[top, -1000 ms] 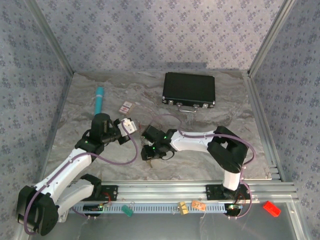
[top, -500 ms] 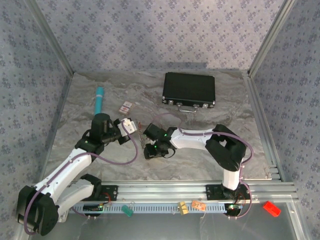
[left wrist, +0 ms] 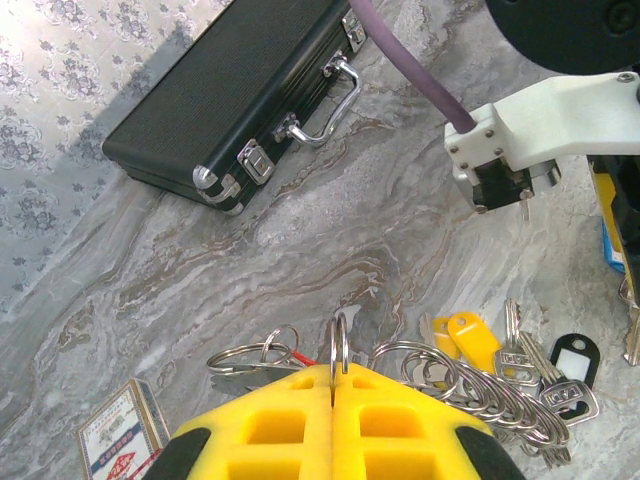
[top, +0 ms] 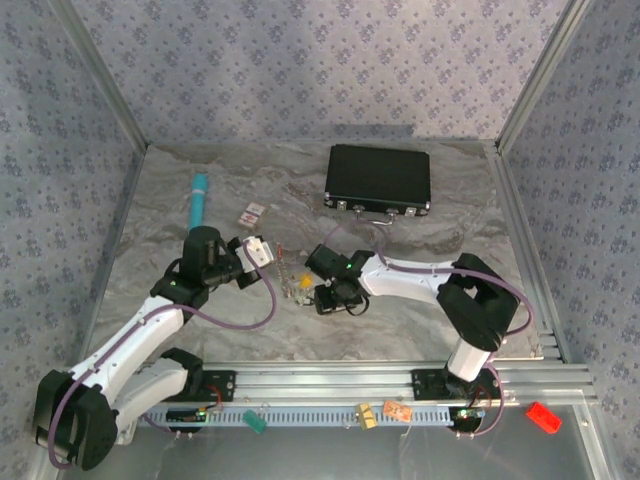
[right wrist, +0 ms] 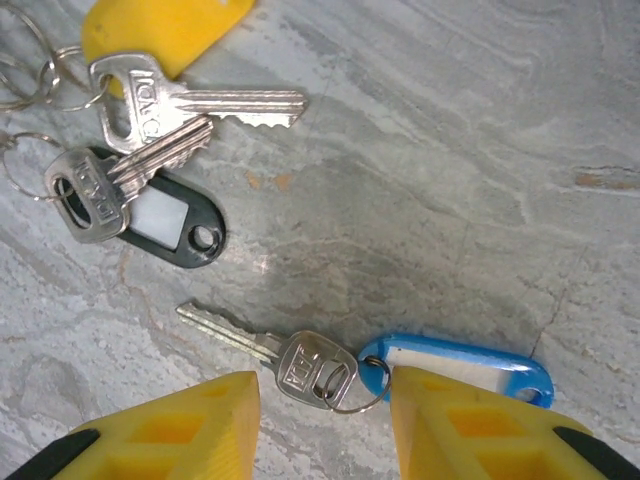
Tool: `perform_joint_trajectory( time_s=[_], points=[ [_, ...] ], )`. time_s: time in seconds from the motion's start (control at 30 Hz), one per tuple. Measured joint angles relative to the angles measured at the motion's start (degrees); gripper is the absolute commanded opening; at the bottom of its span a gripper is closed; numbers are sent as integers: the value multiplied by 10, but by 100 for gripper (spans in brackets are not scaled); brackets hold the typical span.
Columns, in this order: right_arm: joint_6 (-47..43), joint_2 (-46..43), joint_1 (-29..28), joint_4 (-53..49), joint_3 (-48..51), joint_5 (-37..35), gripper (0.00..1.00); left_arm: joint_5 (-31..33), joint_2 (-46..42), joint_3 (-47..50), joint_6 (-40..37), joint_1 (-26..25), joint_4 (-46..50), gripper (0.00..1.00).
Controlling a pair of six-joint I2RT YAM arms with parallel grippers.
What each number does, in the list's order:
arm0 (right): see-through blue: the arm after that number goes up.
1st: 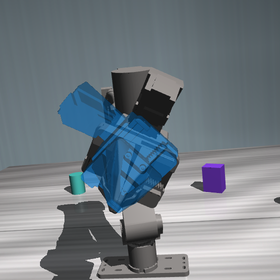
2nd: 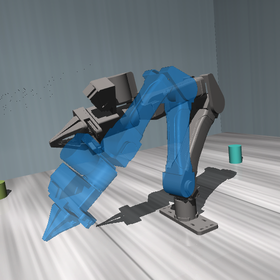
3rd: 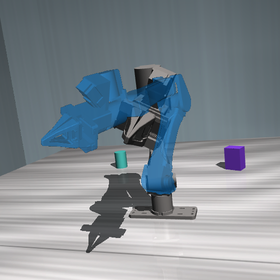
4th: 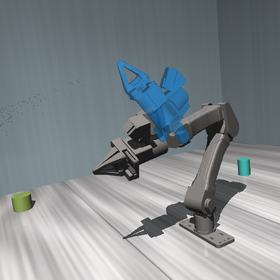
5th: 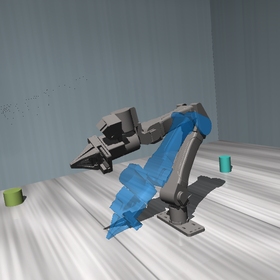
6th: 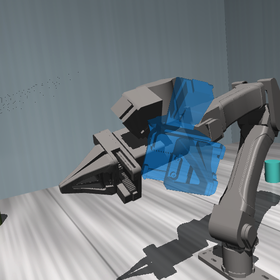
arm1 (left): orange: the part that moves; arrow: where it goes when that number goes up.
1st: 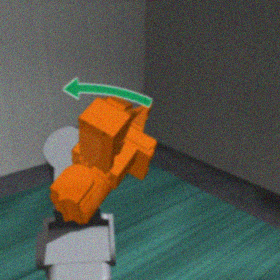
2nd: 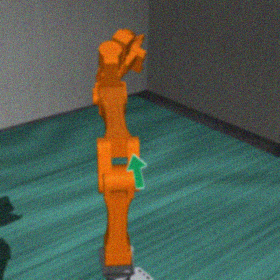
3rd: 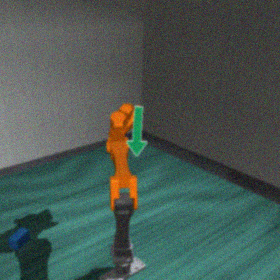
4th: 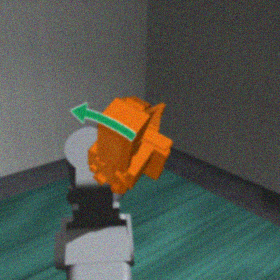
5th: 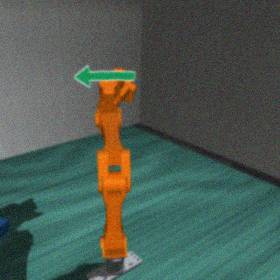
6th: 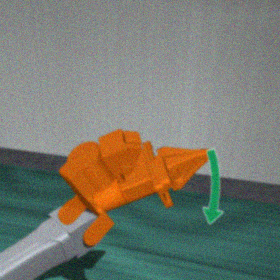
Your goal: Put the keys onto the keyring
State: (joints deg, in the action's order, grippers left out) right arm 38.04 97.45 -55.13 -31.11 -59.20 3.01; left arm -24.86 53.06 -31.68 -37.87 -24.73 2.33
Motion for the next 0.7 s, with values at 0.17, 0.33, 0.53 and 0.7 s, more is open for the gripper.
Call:
perform_joint_trajectory(
  time_s=[0.17,0.33,0.53,0.7],
  points=[
    [3,-1,8,-8,0,-14,38,-5,5,0,4,0,-1,0],
    [78,-7,-1,-26,0,-33,34,-6,6,0,4,0,-7,0],
    [231,-7,-1,-65,-18,-43,35,-8,6,0,4,0,-9,0],
    [342,-7,6,-67,-24,-41,39,-13,6,0,4,0,-9,0]
  ],
)
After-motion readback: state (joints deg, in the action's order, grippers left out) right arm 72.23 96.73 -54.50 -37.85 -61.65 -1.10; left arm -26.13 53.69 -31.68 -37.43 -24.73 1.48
